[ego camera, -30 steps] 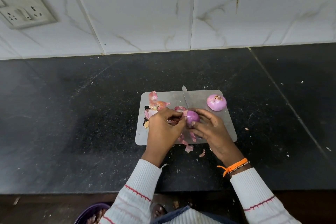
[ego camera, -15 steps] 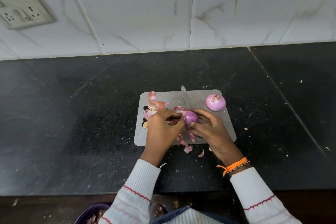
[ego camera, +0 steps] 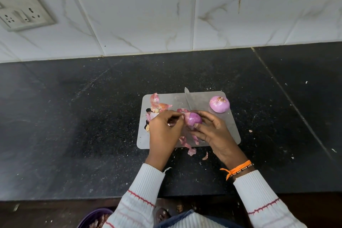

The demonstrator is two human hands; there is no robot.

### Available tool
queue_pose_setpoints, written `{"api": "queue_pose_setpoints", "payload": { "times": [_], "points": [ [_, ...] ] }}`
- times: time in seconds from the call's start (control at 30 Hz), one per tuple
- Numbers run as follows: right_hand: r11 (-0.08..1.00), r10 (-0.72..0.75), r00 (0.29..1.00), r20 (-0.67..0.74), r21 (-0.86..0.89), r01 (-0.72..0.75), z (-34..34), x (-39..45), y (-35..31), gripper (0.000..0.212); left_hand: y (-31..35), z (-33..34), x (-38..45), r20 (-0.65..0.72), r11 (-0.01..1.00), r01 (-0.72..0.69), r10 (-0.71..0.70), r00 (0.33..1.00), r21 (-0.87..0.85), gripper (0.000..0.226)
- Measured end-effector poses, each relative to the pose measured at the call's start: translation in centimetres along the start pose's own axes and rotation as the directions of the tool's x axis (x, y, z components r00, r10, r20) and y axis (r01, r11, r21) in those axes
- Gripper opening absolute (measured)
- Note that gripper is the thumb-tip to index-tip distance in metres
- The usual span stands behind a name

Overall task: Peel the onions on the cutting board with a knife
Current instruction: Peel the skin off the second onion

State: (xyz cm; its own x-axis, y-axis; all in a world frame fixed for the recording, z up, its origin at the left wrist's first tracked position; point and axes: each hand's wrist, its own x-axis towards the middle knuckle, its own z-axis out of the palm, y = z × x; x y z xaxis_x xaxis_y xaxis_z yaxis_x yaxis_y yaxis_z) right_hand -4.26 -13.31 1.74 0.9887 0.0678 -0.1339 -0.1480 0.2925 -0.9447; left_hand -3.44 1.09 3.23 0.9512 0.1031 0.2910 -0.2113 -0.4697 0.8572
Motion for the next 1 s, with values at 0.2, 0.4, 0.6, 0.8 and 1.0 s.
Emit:
{"api": "queue_pose_setpoints", "payload": {
  "times": [0.2, 0.4, 0.6, 0.8, 1.0],
  "points": [
    [1.000, -0.012, 1.000, 0.016, 0.013, 0.012, -0.1, 0.0, 0.0, 0.033, 0.2, 0.0, -0.1, 0.019, 0.999, -0.053, 0.053, 0.998, -0.010, 0.013],
    [0.991, -0.067, 0.998, 0.014, -0.119, 0.068, 0.0, 0.0, 0.1, 0.043, 0.1, 0.1, -0.2, 0.014, 1.000, -0.025, 0.025, 1.000, -0.002, 0.013],
    [0.979, -0.129, 0.991, 0.045, -0.151, 0.135, 0.3, -0.2, 0.0, 0.055, -0.3, -0.1, -0.1, 0.077, 0.963, 0.215, -0.204, 0.976, -0.165, 0.023],
    [0.898, -0.259, 0.965, -0.038, -0.377, 0.226, 0.9, 0.0, -0.3, 0.056, -0.5, 0.0, -0.2, 0.222, 0.869, 0.391, -0.335, 0.916, -0.302, 0.023],
    [0.760, -0.380, 0.924, -0.044, -0.584, 0.285, 1.1, 0.1, -0.2, 0.056, -0.2, -0.2, -0.5, 0.485, 0.697, 0.581, -0.368, 0.793, -0.420, 0.022]
  ]
}}
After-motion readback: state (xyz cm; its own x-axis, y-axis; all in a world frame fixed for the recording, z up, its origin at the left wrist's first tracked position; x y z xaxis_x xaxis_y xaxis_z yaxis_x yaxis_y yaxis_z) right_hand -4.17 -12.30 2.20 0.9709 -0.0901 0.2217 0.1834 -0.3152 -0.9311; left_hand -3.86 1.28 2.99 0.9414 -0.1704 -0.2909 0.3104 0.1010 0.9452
